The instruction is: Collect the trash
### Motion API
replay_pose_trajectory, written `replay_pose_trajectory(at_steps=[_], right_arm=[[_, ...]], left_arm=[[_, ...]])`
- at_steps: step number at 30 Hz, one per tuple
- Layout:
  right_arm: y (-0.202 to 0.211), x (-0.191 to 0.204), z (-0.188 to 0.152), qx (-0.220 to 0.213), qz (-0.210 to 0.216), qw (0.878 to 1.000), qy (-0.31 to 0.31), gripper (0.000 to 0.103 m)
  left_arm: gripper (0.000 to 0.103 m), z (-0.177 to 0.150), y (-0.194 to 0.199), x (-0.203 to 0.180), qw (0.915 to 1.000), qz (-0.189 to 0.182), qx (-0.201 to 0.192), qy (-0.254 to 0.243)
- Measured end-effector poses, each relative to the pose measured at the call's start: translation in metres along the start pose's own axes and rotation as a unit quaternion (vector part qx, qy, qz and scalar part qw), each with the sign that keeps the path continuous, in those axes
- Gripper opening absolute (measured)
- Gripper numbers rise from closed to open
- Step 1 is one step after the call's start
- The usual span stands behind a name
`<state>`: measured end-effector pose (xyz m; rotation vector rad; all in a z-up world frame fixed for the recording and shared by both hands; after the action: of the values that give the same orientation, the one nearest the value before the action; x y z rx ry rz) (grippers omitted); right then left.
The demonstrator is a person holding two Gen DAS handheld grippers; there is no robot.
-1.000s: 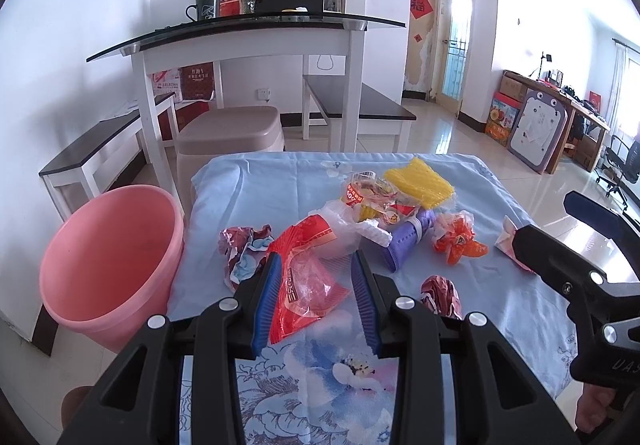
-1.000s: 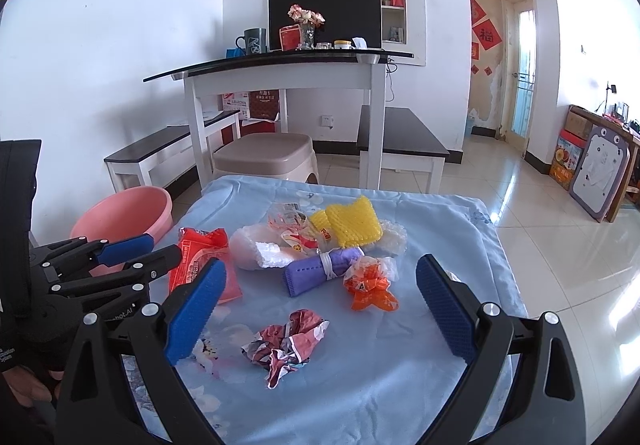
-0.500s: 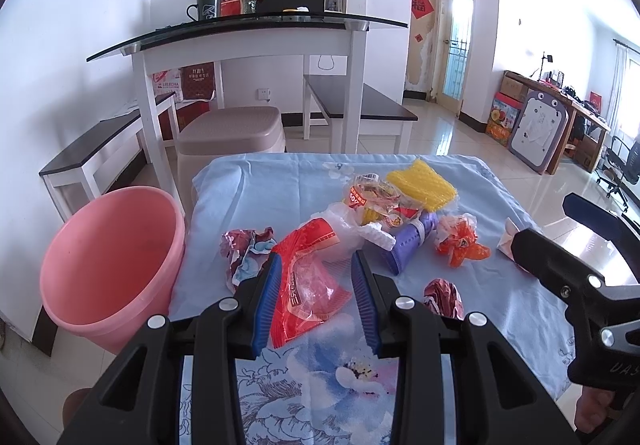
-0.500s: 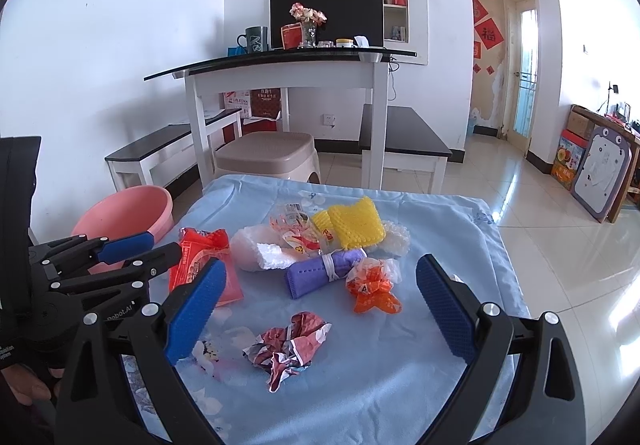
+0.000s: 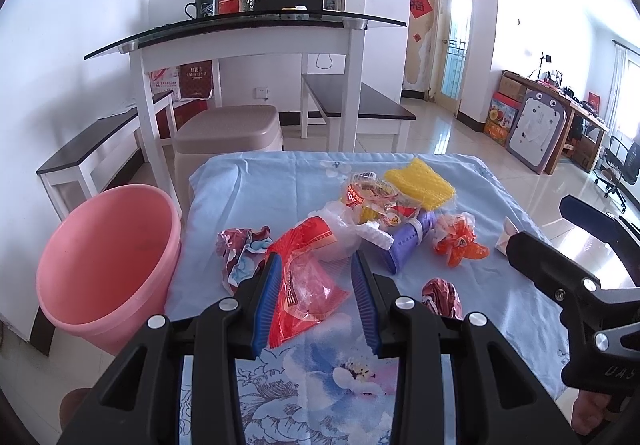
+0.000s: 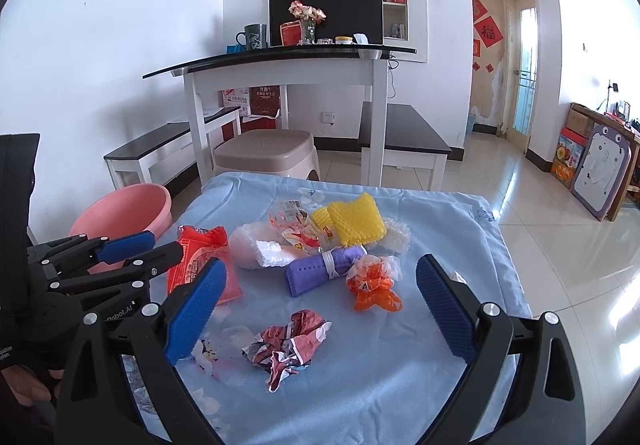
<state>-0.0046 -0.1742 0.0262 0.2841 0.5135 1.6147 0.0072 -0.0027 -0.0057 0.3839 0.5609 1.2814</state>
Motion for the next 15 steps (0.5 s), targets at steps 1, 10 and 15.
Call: replay_pose_trajectory(at_steps=[1,10,15], right_arm=[[0.0000,0.0001,0.0001,0.000,0.000,1.000,0.000,0.096],[-0.0003,0.0010,-0.0012,0.000,0.001,1.000,0.002,0.096],[-0.0018,0.0028,-0.0044,0.000,0.002,1.000,0.004,0.096]], left_arm=[[0.035,0.0001,-0.0006,0.0003,1.0000,0.000,0.000,0.000],[0.035,0.0001,-0.0004,0.0006,1.0000,-0.001,-0.001,0.001],[0.035,0.0000,-0.0005,0.0006,1.0000,-0.001,0.000,0.001]])
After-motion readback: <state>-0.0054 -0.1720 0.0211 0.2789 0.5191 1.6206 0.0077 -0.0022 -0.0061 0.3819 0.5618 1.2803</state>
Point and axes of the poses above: each gripper's, at about its wrist camera, not at the fingertips, and y roughly against the way its jaws point, x to its left, z to its top, the point moved 1 cm from there along -y, roughly the way its jaws point, and after that the axes turned 15 degrees about -z, right-handed, at the moved point
